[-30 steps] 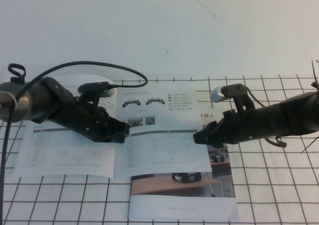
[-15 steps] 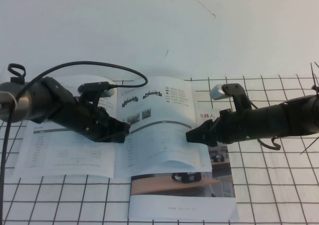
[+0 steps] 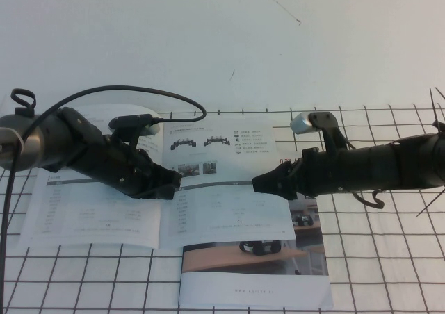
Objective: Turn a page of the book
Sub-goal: Open the closed book
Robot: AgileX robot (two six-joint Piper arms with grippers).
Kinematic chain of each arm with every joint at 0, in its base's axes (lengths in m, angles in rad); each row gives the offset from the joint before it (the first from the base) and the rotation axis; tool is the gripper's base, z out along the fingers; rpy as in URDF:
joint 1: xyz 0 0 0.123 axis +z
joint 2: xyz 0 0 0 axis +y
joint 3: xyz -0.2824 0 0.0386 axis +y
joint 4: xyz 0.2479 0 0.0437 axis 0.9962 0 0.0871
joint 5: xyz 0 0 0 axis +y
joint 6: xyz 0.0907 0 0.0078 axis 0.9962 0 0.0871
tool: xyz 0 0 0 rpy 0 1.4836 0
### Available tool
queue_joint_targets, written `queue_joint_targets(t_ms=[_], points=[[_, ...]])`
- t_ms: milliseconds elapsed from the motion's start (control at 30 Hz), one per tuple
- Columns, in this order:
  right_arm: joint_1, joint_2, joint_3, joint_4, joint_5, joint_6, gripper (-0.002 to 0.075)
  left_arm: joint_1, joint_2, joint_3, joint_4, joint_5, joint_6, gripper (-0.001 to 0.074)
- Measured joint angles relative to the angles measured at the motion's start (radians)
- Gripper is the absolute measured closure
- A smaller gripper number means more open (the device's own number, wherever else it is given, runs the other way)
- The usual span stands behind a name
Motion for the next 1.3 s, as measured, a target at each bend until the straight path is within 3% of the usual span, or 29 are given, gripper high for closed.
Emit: queue_joint_targets(t_ms=[367,1300], points=[[0.004,-0.023,0.0,-0.223,-0.192,0.136,0.0391,0.0,0.0,0.0,0.0,0.0,0.0,0.0738],[-0.005,0.005,0.0,-0.113,-0.073,0.066,0.0391,0.0,0.0,0.0,0.0,0.0,0.0,0.0738]])
